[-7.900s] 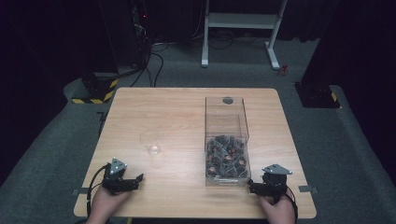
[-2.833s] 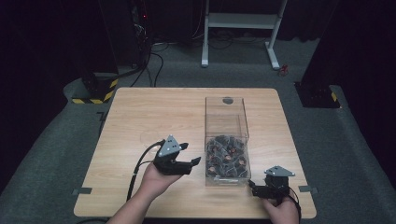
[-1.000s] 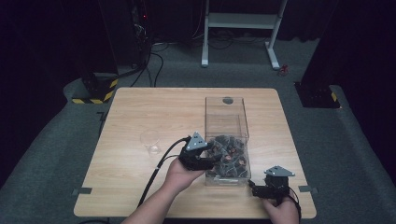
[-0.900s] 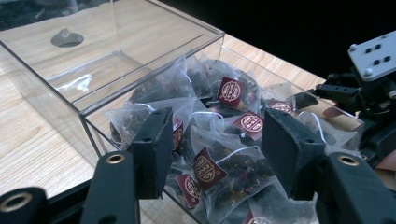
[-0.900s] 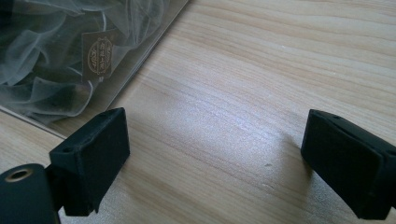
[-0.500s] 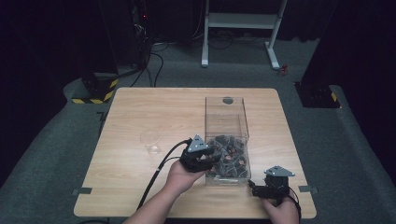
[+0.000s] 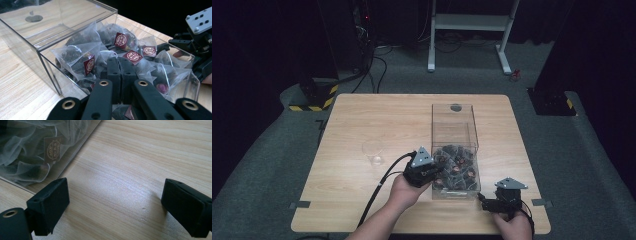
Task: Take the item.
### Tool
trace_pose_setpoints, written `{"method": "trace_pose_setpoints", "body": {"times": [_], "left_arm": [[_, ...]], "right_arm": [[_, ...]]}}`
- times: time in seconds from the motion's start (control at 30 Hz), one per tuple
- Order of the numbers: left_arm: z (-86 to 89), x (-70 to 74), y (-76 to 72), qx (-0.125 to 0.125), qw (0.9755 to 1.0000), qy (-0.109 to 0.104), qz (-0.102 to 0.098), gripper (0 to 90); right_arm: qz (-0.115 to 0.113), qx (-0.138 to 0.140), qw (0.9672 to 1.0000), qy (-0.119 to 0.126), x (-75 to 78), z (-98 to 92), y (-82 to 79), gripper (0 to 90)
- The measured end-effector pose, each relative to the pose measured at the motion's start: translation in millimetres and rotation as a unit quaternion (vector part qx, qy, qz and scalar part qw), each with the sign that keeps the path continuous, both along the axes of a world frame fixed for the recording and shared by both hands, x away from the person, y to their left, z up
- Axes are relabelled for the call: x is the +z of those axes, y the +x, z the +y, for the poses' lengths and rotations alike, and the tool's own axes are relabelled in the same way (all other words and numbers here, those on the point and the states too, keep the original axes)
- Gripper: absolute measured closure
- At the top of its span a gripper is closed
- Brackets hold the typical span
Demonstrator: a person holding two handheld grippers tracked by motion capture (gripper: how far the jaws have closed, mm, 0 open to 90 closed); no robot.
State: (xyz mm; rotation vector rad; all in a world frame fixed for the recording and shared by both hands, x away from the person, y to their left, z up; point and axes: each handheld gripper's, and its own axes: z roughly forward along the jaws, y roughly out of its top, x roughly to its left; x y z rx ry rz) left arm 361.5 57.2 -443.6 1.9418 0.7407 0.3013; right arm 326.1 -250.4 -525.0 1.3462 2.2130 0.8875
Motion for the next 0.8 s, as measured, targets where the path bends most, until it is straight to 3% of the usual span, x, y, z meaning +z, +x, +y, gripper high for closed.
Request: {"method": "trace_pose_setpoints", "body": {"times": [0.8], "left_arm": [[9.8, 8.5, -6.7, 0.002, 0.9984, -0.052, -0.022, 90.0]], "right_arm": [[0.001, 0.0, 1.0, 0.001, 0.1, 0.1, -0.1, 7.7]]}}
